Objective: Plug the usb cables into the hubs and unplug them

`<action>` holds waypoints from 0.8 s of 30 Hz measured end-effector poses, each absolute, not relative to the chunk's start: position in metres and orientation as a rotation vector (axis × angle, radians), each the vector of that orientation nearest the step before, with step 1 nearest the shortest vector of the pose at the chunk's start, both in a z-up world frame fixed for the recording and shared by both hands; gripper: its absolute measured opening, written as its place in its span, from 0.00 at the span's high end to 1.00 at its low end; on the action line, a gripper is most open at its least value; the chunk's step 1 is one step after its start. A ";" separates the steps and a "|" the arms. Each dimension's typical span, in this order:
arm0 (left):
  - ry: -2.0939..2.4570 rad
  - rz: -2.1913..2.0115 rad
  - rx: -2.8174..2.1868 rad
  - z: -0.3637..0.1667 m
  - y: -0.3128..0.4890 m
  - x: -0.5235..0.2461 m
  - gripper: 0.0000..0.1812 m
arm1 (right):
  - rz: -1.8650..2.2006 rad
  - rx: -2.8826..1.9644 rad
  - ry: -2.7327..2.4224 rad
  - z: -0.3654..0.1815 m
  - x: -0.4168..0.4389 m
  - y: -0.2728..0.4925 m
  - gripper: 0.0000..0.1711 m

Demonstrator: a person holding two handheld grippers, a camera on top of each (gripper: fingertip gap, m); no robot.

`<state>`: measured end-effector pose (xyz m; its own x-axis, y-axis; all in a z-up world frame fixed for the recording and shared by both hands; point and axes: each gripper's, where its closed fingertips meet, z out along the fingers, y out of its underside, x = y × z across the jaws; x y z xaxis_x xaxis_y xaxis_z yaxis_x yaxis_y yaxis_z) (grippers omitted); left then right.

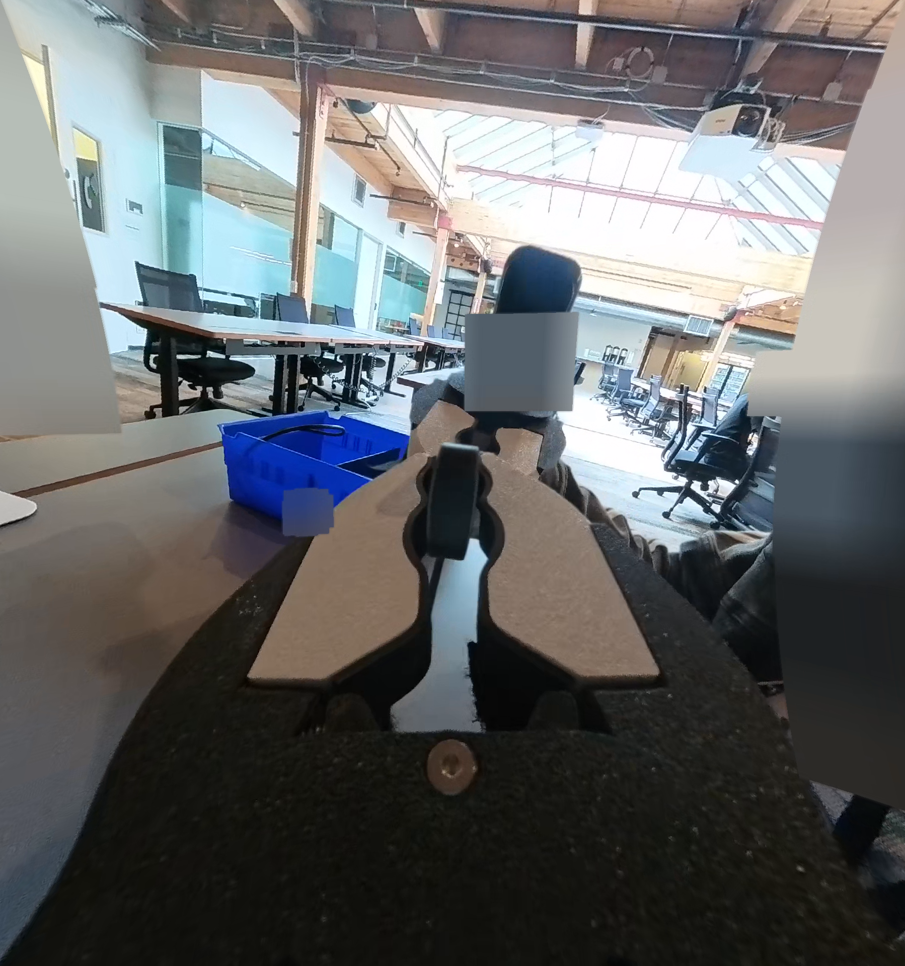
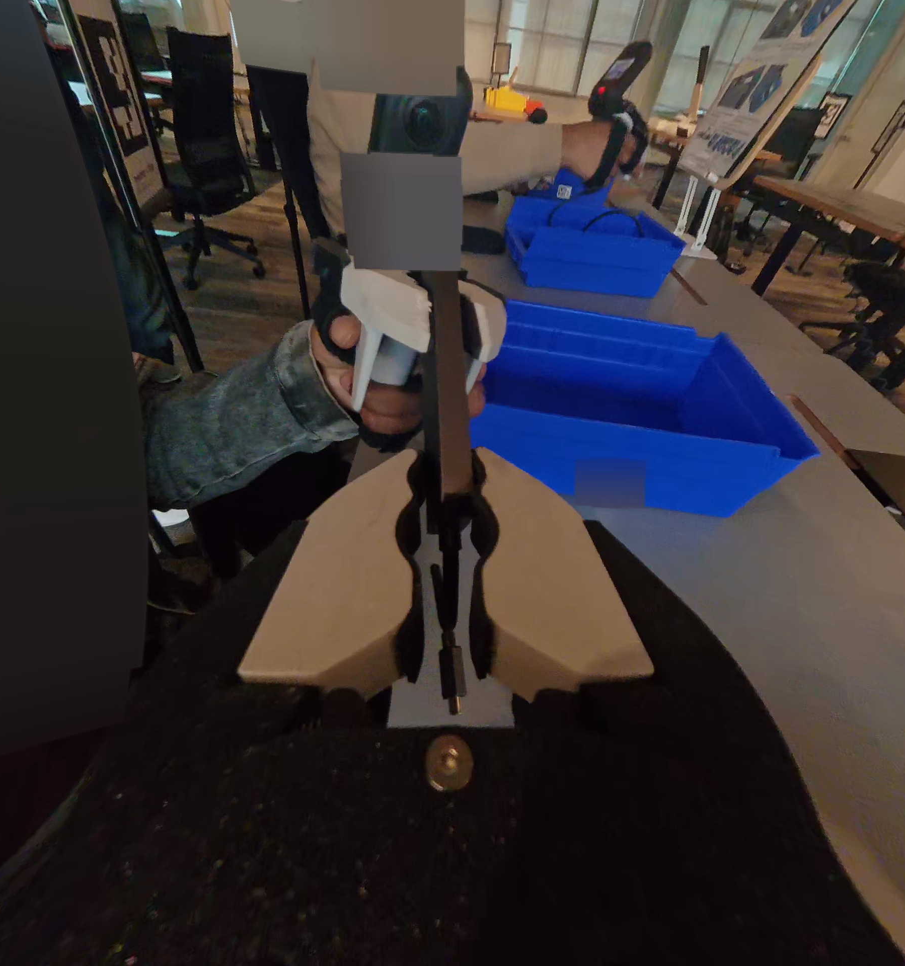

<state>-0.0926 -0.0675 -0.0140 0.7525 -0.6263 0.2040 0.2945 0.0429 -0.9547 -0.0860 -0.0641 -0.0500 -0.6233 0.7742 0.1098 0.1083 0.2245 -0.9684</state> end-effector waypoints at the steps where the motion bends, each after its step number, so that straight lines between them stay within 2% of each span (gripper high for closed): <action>1: 0.308 -0.720 -1.345 -0.012 -0.069 -0.092 0.92 | 1.433 -0.797 -1.888 -0.049 -0.085 -0.065 0.92; 5: 0.286 -0.744 -1.334 -0.010 -0.068 -0.090 0.87 | 1.394 -0.767 -1.820 -0.042 -0.080 -0.065 0.93; 11: 0.235 -0.608 -1.378 -0.012 -0.063 -0.104 0.65 | 1.341 -0.730 -1.750 -0.028 -0.065 -0.057 0.93; 14: 0.243 -0.504 -1.450 -0.020 -0.063 -0.112 0.64 | 1.262 -0.739 -1.730 -0.024 -0.059 -0.044 0.93; 19: 0.196 -0.388 -1.532 -0.031 -0.062 -0.131 0.44 | 1.144 -0.797 -1.674 -0.021 -0.049 -0.009 0.93; 21: 0.162 -0.381 -1.485 -0.025 -0.063 -0.137 0.43 | 1.109 -0.820 -1.646 -0.018 -0.043 0.005 0.93; 24: 0.185 -0.386 -1.443 -0.021 -0.068 -0.136 0.47 | 1.052 -0.840 -1.605 -0.013 -0.034 0.021 0.93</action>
<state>-0.1362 -0.0677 -0.0213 0.9245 -0.3658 0.1069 0.1454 0.0794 -0.9862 -0.0341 0.0214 -0.0127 -0.2592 0.8958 0.3611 0.0264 0.3803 -0.9245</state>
